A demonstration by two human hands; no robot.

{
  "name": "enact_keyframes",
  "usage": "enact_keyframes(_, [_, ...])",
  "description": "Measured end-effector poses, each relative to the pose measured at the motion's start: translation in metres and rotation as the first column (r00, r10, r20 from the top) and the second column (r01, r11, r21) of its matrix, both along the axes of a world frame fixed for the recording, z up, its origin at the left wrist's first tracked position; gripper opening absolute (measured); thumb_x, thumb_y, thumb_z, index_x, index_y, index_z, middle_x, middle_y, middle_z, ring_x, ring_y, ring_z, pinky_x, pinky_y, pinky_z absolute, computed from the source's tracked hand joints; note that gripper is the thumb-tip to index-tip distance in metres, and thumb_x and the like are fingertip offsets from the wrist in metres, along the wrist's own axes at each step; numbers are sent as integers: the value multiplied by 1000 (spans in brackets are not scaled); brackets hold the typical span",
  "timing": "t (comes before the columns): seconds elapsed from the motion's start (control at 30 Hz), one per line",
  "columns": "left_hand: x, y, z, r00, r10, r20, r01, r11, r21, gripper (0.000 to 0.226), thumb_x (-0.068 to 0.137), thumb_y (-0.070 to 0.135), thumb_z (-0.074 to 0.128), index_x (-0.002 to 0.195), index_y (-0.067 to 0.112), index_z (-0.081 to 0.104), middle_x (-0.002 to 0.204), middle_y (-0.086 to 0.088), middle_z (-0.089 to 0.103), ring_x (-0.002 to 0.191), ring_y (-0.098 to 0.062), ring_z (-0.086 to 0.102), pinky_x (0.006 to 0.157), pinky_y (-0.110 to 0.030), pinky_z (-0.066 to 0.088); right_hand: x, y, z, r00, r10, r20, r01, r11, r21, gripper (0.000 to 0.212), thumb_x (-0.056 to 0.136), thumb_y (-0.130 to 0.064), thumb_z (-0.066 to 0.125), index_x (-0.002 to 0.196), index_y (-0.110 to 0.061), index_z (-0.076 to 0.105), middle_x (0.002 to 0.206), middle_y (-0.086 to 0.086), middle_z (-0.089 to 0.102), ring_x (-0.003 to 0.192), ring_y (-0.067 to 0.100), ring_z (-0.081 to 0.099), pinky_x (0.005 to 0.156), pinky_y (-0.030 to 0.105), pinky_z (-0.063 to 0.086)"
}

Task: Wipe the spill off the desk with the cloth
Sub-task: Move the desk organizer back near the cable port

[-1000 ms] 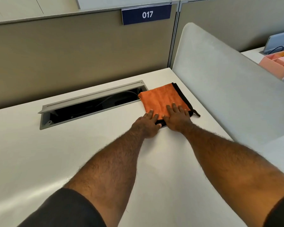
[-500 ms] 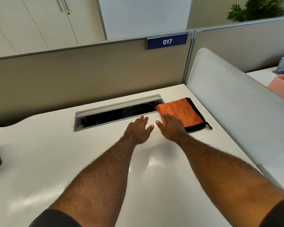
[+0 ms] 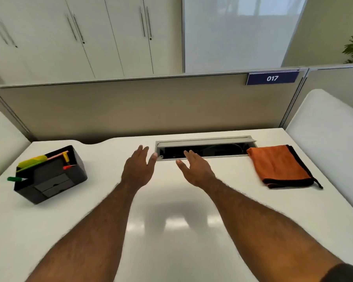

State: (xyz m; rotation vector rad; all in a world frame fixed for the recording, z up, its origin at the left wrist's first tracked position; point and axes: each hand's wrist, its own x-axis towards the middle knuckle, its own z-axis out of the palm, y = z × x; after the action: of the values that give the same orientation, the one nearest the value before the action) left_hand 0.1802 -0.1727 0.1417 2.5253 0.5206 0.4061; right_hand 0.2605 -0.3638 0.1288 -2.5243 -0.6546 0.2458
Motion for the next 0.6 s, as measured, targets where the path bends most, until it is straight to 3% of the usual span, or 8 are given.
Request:
enact_keyframes(0.2, [-59, 95, 14, 955, 200, 220, -194, 980, -49, 55, 98, 46, 38, 139, 10, 47, 153, -7, 39, 144, -18, 29, 116, -36, 24, -38, 100, 7, 987, 104, -125, -83, 984, 157, 73, 93, -66, 31, 152, -24, 22, 162, -4, 17, 149, 15, 14, 120, 40, 18])
enact_keyframes(0.37, [-108, 166, 16, 848, 330, 414, -354, 935, -20, 51, 94, 42, 39, 128, 6, 53, 132, -15, 58, 126, -32, 50, 106, -42, 38, -66, 170, 8, 970, 184, -161, -148, 965, 217, 71, 94, -64, 32, 153, -26, 20, 163, -6, 15, 149, 10, 12, 121, 35, 14])
enact_keyframes(0.5, [-142, 205, 7, 740, 525, 419, -562, 826, -42, 31, 90, 31, 48, 106, 7, 58, 107, -17, 60, 101, -38, 56, 83, -45, 45, -85, 216, 8, 952, 226, -205, -165, 947, 276, 70, 96, -60, 32, 154, -22, 20, 162, -3, 18, 149, 12, 14, 121, 32, 13])
enact_keyframes(0.6, [-160, 229, 2, 619, 719, 317, -681, 692, -239, 23, 87, 21, 50, 103, 4, 55, 109, -19, 57, 100, -41, 55, 76, -42, 43, -94, 252, 5, 917, 195, -347, -68, 936, 347, 70, 97, -60, 30, 153, -19, 22, 161, -1, 23, 148, 18, 21, 119, 33, 16])
